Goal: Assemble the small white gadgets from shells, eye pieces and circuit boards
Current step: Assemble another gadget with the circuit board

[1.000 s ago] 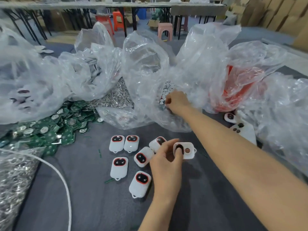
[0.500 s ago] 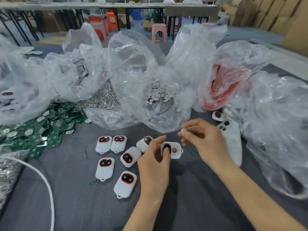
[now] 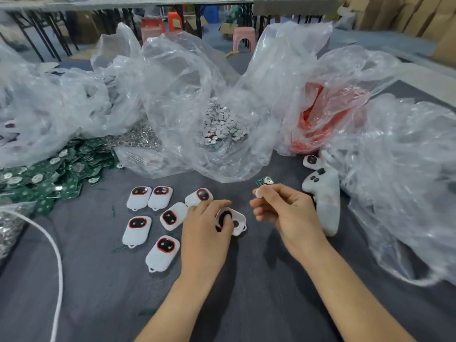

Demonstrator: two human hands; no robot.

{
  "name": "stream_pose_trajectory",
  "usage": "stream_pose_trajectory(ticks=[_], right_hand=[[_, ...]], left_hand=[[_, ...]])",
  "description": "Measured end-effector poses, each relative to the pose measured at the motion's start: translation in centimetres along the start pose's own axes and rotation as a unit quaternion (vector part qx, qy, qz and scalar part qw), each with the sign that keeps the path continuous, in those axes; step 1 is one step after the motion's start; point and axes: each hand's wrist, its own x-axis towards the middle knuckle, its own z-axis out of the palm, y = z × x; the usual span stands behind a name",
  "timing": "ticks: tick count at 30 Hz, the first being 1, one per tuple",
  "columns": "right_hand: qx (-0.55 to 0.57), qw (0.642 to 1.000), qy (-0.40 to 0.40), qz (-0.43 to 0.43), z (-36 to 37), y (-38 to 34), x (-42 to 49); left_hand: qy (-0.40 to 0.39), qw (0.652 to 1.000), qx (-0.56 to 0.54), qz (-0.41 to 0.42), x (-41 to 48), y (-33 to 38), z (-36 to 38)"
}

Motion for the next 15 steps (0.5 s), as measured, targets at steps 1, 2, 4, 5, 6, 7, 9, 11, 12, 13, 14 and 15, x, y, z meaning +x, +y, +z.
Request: stream_pose_trajectory(ticks=[1,2,4,5,6,7,9,11,12,13,14,15], right_hand=[[0.011,1.000,0.000,0.004,-0.05,0.01,0.03],[0.017,1.000,-0.002,0.006,-0.06,0.03,0.04],[0.021,1.000,-0.013,0.003,-0.08,0.07,-0.04],[0.026,0.999,-0.020,0.002,-0.06,0.09,-0.09],[0.032,0.999,-0.026,0.001,-0.06,0.08,-0.13],[0.035,0.999,-0.033,0.001,-0.06,0.06,-0.17],[0.027,0.999,-0.039,-0.004,-0.08,0.05,-0.17],[0.001,0.999,-0.039,-0.012,-0.06,0.11,-0.18],[-0.013,0.999,-0.037,-0.016,-0.03,0.18,-0.18],[-0.026,0.999,-0.035,-0.021,0.01,0.25,-0.21],[-0.038,0.998,-0.034,-0.024,0.05,0.31,-0.23],[-0.047,0.998,-0.032,-0.025,0.11,0.34,-0.26]], left_hand=[[-0.005,1.000,0.001,-0.002,0.05,-0.04,0.02],[-0.009,1.000,0.003,-0.002,0.09,-0.04,0.04],[-0.012,1.000,0.009,-0.001,0.11,-0.05,0.08],[-0.010,1.000,0.008,0.001,0.10,-0.08,0.06],[-0.009,1.000,0.005,0.000,0.07,-0.12,0.02],[-0.009,1.000,0.000,-0.003,0.06,-0.16,-0.04],[-0.012,1.000,-0.012,-0.012,0.09,-0.22,-0.16],[-0.013,1.000,-0.017,-0.018,0.17,-0.24,-0.23],[-0.013,1.000,-0.019,-0.020,0.20,-0.23,-0.25],[-0.013,0.999,-0.021,-0.023,0.22,-0.22,-0.26],[-0.014,0.999,-0.022,-0.025,0.22,-0.22,-0.25],[-0.014,0.999,-0.023,-0.026,0.21,-0.24,-0.24]])
